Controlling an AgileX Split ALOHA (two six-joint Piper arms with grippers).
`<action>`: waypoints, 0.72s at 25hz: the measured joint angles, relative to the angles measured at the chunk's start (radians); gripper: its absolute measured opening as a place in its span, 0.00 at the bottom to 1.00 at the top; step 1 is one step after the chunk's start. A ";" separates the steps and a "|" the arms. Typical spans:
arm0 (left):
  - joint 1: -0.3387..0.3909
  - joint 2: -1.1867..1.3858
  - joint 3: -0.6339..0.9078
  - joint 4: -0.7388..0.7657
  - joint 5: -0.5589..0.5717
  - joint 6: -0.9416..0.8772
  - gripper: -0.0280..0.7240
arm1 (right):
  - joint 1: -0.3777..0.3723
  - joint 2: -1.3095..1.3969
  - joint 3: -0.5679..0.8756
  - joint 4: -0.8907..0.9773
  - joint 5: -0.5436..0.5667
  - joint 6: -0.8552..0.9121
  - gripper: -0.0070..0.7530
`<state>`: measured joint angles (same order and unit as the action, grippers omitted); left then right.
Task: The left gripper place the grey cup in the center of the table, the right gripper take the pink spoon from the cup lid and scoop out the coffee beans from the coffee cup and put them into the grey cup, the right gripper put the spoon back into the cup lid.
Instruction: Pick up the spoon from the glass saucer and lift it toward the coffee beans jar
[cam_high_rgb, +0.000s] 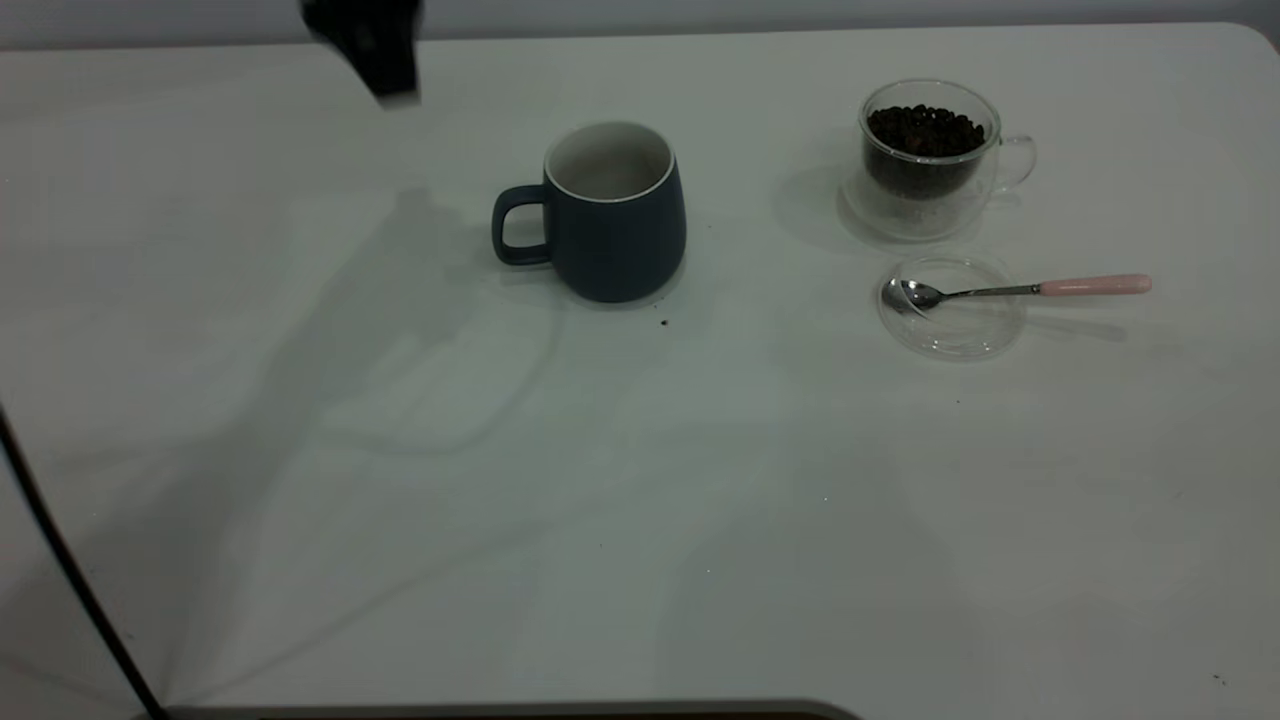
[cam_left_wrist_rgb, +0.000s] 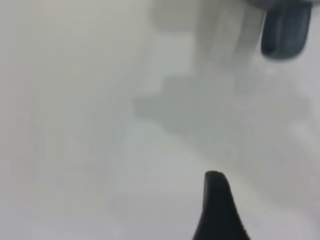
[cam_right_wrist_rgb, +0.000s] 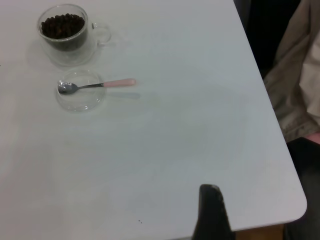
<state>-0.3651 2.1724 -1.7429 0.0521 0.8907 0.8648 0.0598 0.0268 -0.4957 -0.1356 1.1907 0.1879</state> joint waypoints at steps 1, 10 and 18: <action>0.000 -0.047 0.000 0.009 0.025 -0.054 0.79 | 0.000 0.000 0.000 0.000 0.000 0.000 0.77; 0.001 -0.451 0.000 0.041 0.273 -0.569 0.79 | 0.000 0.000 0.000 0.000 0.000 0.000 0.77; 0.002 -0.659 0.077 0.024 0.279 -0.763 0.79 | 0.000 0.000 0.000 0.000 0.000 -0.001 0.77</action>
<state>-0.3631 1.5136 -1.6654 0.0759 1.1693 0.1013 0.0598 0.0268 -0.4957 -0.1356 1.1907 0.1870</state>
